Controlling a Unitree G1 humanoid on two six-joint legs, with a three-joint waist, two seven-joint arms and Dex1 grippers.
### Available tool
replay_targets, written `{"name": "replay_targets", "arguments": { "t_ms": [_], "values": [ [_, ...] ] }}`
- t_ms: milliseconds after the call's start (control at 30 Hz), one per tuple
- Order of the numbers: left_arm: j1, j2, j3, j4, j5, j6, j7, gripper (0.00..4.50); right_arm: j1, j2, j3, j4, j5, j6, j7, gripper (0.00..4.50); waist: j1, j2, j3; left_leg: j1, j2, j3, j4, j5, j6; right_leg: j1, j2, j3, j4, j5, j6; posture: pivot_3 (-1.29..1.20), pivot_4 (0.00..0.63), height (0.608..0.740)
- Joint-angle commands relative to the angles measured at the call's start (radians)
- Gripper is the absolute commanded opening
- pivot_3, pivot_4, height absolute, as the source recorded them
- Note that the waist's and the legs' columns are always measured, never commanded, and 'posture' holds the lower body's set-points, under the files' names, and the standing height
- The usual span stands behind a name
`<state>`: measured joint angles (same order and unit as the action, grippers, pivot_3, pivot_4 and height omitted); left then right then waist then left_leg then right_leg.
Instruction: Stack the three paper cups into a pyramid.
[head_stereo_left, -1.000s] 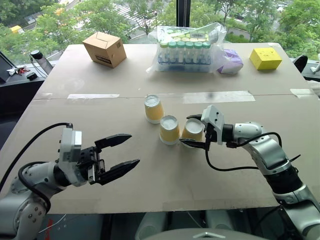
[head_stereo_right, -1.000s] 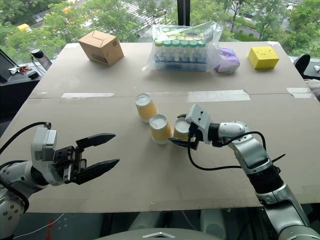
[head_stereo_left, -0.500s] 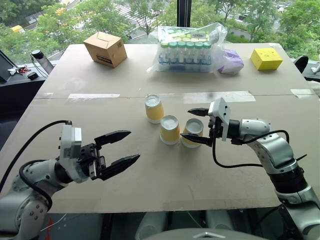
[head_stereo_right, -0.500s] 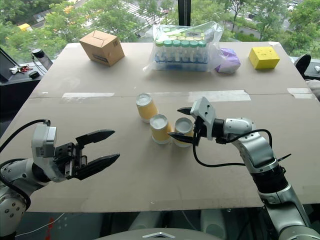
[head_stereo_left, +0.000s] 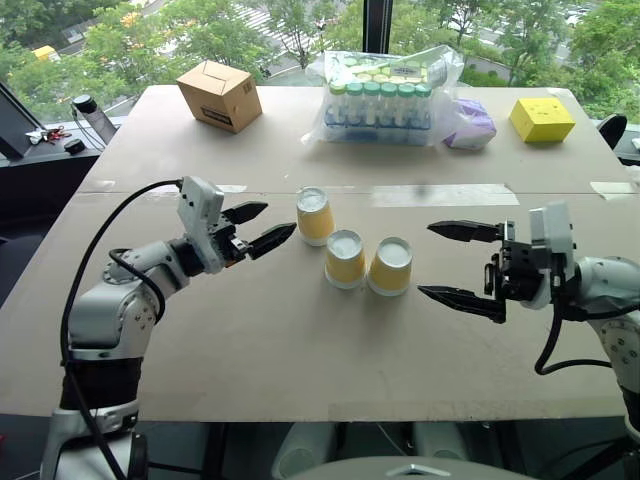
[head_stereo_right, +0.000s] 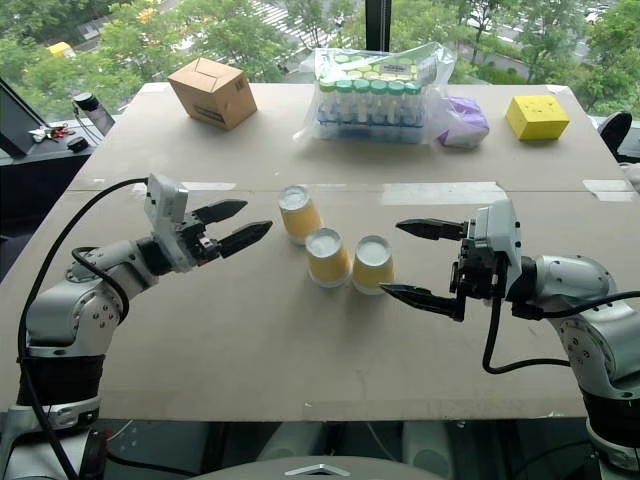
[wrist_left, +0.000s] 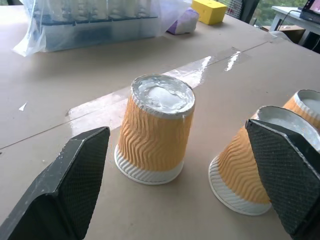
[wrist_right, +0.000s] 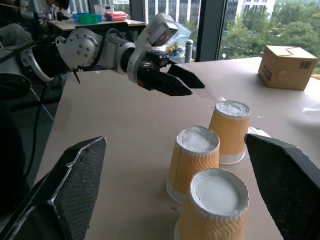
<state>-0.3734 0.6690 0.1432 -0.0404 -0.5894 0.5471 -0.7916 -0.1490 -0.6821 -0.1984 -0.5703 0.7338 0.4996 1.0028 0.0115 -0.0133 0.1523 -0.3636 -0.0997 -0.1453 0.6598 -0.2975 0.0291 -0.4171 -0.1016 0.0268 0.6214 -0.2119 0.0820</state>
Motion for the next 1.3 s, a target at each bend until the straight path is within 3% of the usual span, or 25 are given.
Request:
{"name": "replay_targets", "arguments": {
  "t_ms": [33, 233, 433, 567, 633, 667, 933, 1200, 1300],
  "values": [
    [-0.079, -0.024, -0.051, 0.081, 0.065, -0.053, -0.028, 4.5, 0.071, -0.028, -0.121, -0.078, 0.037, -0.013, -0.038, 4.37, -0.001, 0.0, 0.0, 0.0, 0.0, 0.001, 0.0, 0.0, 0.0, 0.0, 0.0, 0.0, 0.0, 0.0, 0.0, 0.0, 0.15, 0.74],
    [-0.215, -0.078, -0.129, 0.257, 0.158, -0.139, -0.083, 4.5, 0.229, -0.057, -0.291, -0.136, 0.067, -0.029, -0.057, 4.37, 0.004, -0.001, 0.0, 0.0, 0.0, 0.0, 0.0, 0.0, 0.0, 0.0, 0.0, 0.0, 0.0, 0.0, 0.0, 0.0, 0.15, 0.74],
    [-0.275, -0.109, -0.145, 0.36, 0.205, -0.2, -0.134, 4.5, 0.273, -0.066, -0.353, -0.165, 0.117, -0.022, -0.091, 4.37, -0.002, -0.001, 0.0, 0.0, 0.0, 0.001, 0.001, 0.0, 0.0, 0.0, 0.0, 0.0, 0.001, 0.0, 0.0, 0.0, 0.15, 0.74],
    [-0.297, -0.122, -0.156, 0.413, 0.241, -0.234, -0.158, 3.3, 0.291, -0.072, -0.364, -0.184, 0.136, -0.018, -0.119, 4.5, 0.002, -0.001, 0.0, 0.0, 0.0, 0.0, 0.002, 0.0, 0.0, 0.0, 0.0, 0.0, 0.002, 0.0, 0.0, 0.0, 0.15, 0.74],
    [-0.299, -0.126, -0.153, 0.426, 0.253, -0.25, -0.166, 2.36, 0.296, -0.074, -0.363, -0.19, 0.141, -0.019, -0.13, 4.5, 0.002, -0.001, 0.0, 0.0, 0.0, 0.0, 0.003, 0.0, 0.0, 0.001, 0.0, 0.0, 0.002, 0.0, 0.0, 0.0, 0.15, 0.74],
    [-0.299, -0.128, -0.152, 0.431, 0.258, -0.256, -0.169, 2.22, 0.298, -0.075, -0.363, -0.191, 0.143, -0.02, -0.133, 4.5, 0.002, -0.002, 0.0, 0.0, 0.0, 0.0, 0.003, 0.0, 0.0, 0.001, -0.001, 0.0, 0.002, 0.0, 0.0, 0.0, 0.15, 0.74],
    [-0.308, -0.119, -0.091, 0.355, 0.184, -0.237, -0.233, 2.21, 0.276, -0.09, -0.345, -0.173, 0.148, -0.021, -0.159, 4.5, 0.001, -0.002, 0.001, -0.001, 0.0, 0.0, 0.005, 0.0, 0.0, 0.001, 0.0, 0.0, 0.003, 0.0, 0.0, 0.0, 0.15, 0.74],
    [-0.435, -0.055, -0.091, 0.039, -0.066, 0.155, -0.316, 2.21, 0.253, -0.095, -0.321, -0.147, 0.149, -0.013, -0.177, 4.5, 0.003, -0.005, 0.002, -0.003, 0.0, -0.001, 0.007, 0.0, 0.0, 0.001, -0.001, -0.002, 0.003, 0.0, 0.0, 0.0, 0.15, 0.74],
    [-0.446, -0.042, -0.129, -0.032, -0.079, 0.213, -0.322, 2.21, 0.261, -0.094, -0.319, -0.145, 0.145, -0.02, -0.168, 4.5, 0.001, -0.005, 0.002, -0.002, -0.001, -0.001, 0.007, 0.0, 0.0, 0.001, -0.001, -0.002, 0.003, 0.0, 0.0, 0.0, 0.15, 0.74]
  ]
}}
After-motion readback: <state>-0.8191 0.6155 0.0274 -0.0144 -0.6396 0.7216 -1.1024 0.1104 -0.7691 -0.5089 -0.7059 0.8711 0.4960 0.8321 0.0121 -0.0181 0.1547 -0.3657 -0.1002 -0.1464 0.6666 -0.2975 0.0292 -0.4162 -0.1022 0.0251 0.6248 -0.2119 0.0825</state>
